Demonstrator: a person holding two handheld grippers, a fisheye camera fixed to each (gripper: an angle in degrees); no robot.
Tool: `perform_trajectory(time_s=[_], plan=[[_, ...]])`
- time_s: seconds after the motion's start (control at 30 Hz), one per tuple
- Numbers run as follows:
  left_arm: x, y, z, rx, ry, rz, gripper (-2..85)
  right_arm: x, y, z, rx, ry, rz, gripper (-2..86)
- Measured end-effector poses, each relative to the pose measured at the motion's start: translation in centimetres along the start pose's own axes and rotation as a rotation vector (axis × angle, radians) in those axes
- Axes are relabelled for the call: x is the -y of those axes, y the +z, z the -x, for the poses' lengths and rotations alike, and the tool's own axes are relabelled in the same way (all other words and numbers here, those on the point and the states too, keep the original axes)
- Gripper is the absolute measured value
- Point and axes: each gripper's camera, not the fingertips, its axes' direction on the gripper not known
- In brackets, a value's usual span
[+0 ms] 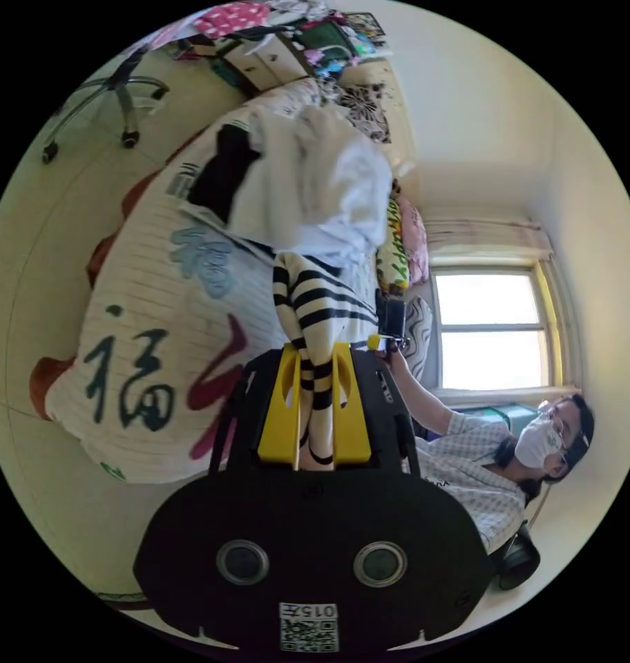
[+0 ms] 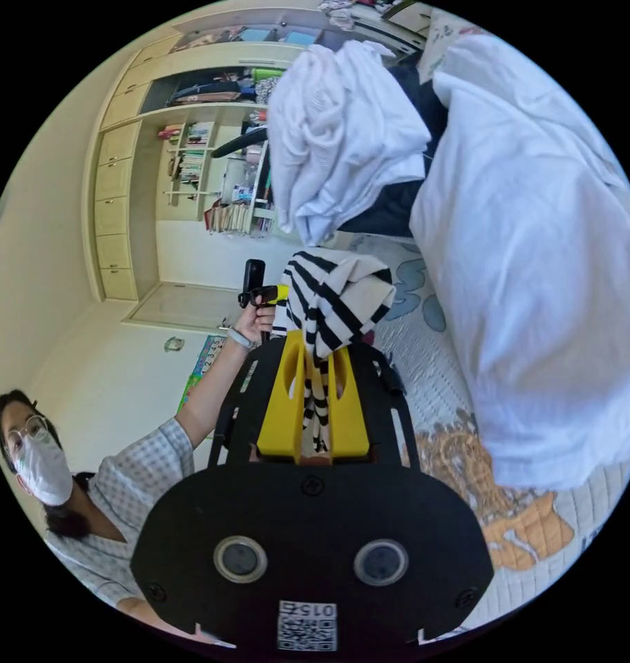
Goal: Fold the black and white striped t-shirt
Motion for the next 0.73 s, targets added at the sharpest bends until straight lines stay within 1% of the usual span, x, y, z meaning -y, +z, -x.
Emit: perform_trajectory(time_s=[0.07, 0.17, 0.27, 0.33, 0.37, 0.4, 0.43, 0.47, 0.5, 0.57, 0.63, 0.67, 0.73], plan=[[0.2, -0.4, 1.1, 0.022, -0.01, -0.011, 6.8, 1.4, 2.3, -0.8, -0.03, 0.021, -0.007, 5.8], [-0.1, 0.0, 2.3, 0.149, -0.04, 0.022, 7.5, 2.7, 4.7, -1.7, -0.095, 0.036, 0.023, 7.0], [-2.3, -0.8, 0.8, 0.19, 0.062, -0.041, 7.4, 1.7, 4.5, -0.3, -0.147, -0.08, 0.051, 7.9], [-5.3, -1.2, -1.2, 0.299, 0.116, -0.092, 7.0, 0.4, 3.2, 1.2, -0.187, -0.165, 0.036, 8.1], [-6.2, -1.3, -1.8, 0.325, 0.128, -0.116, 7.0, -0.5, 2.0, 2.3, -0.269, -0.207, -0.009, 8.4], [-8.2, -1.5, -3.2, 0.37, 0.157, -0.17, 6.6, -1.3, 0.7, 3.4, -0.415, -0.224, -0.063, 9.1], [-10.3, -1.5, -4.8, 0.405, 0.199, -0.231, 6.3, -1.5, 0.2, 3.8, -0.497, -0.223, -0.089, 9.8], [-11.4, -1.5, -5.6, 0.424, 0.214, -0.264, 6.2, -1.9, -0.5, 4.3, -0.63, -0.2, -0.137, 11.0], [-13.5, -1.3, -7.2, 0.457, 0.244, -0.318, 6.1, -1.8, -0.9, 4.2, -0.666, -0.163, -0.154, 12.3], [-16.1, 0.0, -9.3, 0.478, 0.283, -0.354, 6.0, -0.8, -0.7, 3.4, -0.62, -0.082, -0.103, 11.9], [-18.5, 3.2, -11.6, 0.425, 0.321, -0.338, 6.0, 0.4, 0.3, 2.6, -0.57, -0.024, -0.064, 10.7], [-19.0, 4.1, -12.2, 0.41, 0.325, -0.338, 6.0, 1.1, 1.1, 2.5, -0.52, -0.013, -0.048, 8.0], [-20.9, 8.3, -14.9, 0.34, 0.373, -0.355, 6.2, 1.3, 1.7, 3.4, -0.521, -0.005, -0.064, 4.4]])
